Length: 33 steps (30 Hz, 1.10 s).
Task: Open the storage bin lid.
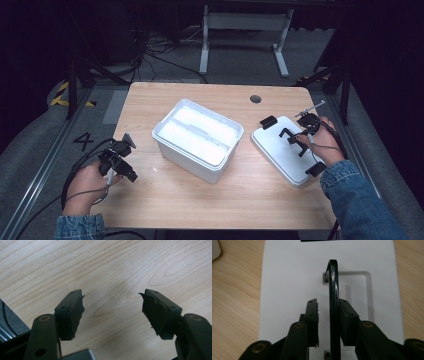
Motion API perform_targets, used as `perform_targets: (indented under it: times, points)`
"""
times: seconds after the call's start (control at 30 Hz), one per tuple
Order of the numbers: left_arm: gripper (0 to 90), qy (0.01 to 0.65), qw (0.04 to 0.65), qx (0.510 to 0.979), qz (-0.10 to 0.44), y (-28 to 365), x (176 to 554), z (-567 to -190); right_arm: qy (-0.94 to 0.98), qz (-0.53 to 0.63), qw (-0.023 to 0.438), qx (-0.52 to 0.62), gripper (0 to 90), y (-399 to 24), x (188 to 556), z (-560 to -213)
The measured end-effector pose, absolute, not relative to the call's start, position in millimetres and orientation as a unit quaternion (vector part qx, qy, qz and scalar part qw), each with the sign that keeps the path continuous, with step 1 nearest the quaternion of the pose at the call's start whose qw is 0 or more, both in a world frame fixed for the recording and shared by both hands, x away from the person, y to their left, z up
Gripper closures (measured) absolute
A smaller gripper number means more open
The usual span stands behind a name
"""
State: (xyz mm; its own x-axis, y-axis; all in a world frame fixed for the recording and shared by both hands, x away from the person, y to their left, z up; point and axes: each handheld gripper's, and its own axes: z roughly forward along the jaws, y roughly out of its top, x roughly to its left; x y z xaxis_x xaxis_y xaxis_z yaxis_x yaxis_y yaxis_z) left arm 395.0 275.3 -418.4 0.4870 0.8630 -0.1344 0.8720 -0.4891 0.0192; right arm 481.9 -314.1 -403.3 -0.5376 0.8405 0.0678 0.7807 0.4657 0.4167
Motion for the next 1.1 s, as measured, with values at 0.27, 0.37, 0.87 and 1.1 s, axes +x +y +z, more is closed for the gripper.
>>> perform_targets:
  times: [0.27,0.37,0.87,1.1]
  points:
    - [33.7,0.504,0.042,0.861,-0.053,275.2,395.0,-418.4,0.844,0.240,0.100,0.470,60.6,-317.3,466.5,-382.1]
    - [33.6,0.503,0.042,0.862,-0.053,275.1,395.4,-418.3,0.843,0.247,0.102,0.467,60.5,-318.3,462.1,-377.7]
    - [33.5,0.505,0.039,0.860,-0.056,273.6,395.2,-420.9,0.833,0.281,0.132,0.458,58.2,-348.4,408.8,-357.0]
    - [33.5,0.499,0.036,0.864,-0.055,270.5,397.5,-422.0,0.828,0.275,0.135,0.469,56.4,-366.7,380.5,-366.0]
